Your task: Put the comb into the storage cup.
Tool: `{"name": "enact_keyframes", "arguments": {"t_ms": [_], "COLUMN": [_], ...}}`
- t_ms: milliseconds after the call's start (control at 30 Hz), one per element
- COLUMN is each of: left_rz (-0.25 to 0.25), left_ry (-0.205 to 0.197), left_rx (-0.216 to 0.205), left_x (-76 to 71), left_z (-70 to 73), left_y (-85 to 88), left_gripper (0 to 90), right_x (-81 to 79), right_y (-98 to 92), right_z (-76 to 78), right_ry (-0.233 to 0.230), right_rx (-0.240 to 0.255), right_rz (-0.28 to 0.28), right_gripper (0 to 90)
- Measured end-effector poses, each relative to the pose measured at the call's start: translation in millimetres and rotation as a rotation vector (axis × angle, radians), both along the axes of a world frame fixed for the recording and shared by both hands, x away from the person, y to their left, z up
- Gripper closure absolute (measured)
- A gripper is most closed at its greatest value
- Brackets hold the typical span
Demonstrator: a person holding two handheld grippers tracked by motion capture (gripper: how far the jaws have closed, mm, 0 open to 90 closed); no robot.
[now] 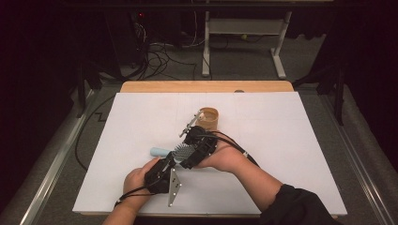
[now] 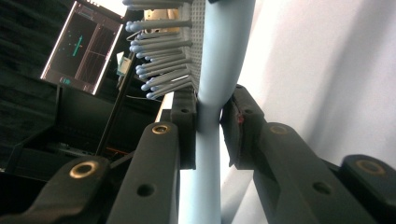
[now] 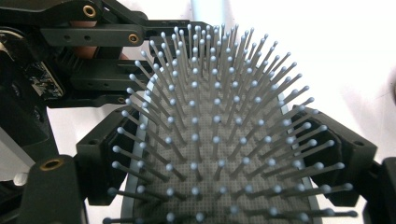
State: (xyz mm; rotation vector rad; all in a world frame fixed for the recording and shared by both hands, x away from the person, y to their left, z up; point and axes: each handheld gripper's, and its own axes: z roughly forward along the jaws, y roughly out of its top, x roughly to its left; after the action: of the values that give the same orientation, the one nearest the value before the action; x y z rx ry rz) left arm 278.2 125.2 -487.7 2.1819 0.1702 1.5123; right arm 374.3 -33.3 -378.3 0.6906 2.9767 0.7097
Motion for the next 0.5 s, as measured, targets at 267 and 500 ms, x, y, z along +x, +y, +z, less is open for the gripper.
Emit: {"name": "enact_keyframes", "arguments": {"t_ms": [267,500], "left_rz": [0.002,0.006], "left_ry": [0.0,-0.001], "left_rx": [0.003,-0.008], "left_x": [-0.1,0.5], "left_z": [0.4,0.7], "left_y": [0.2,0.6], "left_gripper": [76.5,76.7], "right_x": [0.2,-1.0], "right_y": [-2.0,-4.4], "right_z": [3.1,8.7], "right_ry": [-0.006,-0.026], "right_rx": [-0.004,-0.015], "right_rz": [0.001,0.002], "right_gripper": [17.4,2.3]}}
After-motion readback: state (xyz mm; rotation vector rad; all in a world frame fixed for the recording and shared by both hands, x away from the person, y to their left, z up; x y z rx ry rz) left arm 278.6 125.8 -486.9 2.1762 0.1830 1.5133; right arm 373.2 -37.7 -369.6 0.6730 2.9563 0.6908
